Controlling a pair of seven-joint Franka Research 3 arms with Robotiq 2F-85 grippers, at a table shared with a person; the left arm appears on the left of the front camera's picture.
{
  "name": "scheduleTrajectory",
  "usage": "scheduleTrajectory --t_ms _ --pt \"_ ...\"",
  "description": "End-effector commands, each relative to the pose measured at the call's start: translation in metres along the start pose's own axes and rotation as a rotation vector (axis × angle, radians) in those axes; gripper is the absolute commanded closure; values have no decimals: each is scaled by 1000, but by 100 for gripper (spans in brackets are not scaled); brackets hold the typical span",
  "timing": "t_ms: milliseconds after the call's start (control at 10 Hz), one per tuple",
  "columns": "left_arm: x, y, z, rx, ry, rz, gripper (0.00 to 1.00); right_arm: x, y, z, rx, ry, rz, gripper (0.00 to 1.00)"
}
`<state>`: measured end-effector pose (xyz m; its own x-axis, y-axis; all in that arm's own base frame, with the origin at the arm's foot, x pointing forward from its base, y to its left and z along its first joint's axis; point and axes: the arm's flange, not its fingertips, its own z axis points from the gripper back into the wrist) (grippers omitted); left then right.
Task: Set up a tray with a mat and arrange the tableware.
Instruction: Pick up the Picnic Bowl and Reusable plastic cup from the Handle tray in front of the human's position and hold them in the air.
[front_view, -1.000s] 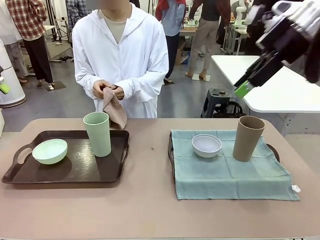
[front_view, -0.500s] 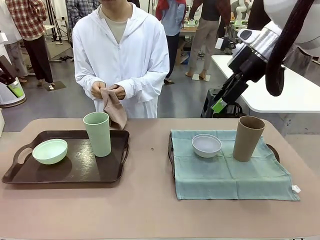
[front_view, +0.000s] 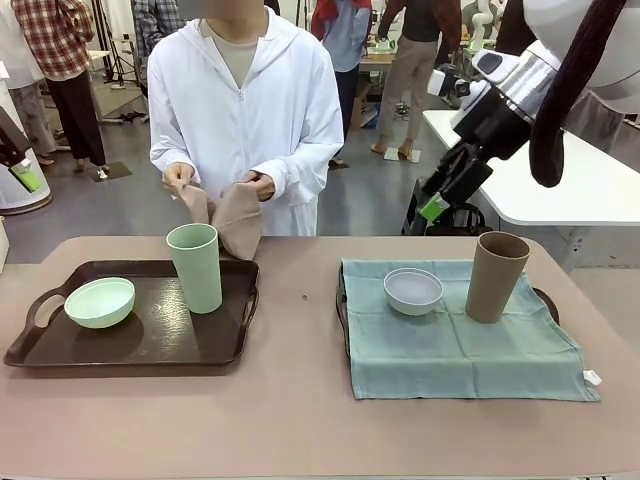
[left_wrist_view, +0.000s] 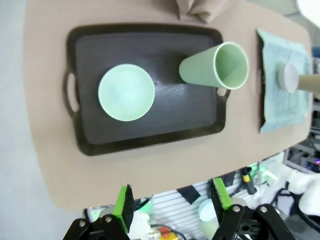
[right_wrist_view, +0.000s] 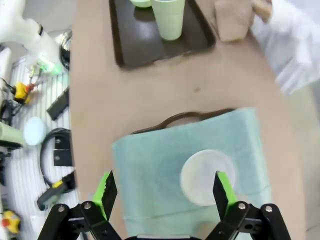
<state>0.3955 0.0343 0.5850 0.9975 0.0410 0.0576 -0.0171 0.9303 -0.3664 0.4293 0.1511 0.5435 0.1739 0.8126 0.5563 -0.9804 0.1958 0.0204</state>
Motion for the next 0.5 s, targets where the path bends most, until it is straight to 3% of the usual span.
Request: scheduleTrajectory --t_ms 0,400 --pt "9 -6 -17 57 20 -45 19 22 -16 -56 -32 -101 235 0" --pt "2 22 -35 253 -25 -10 19 74 -49 -138 168 -228 344 0"
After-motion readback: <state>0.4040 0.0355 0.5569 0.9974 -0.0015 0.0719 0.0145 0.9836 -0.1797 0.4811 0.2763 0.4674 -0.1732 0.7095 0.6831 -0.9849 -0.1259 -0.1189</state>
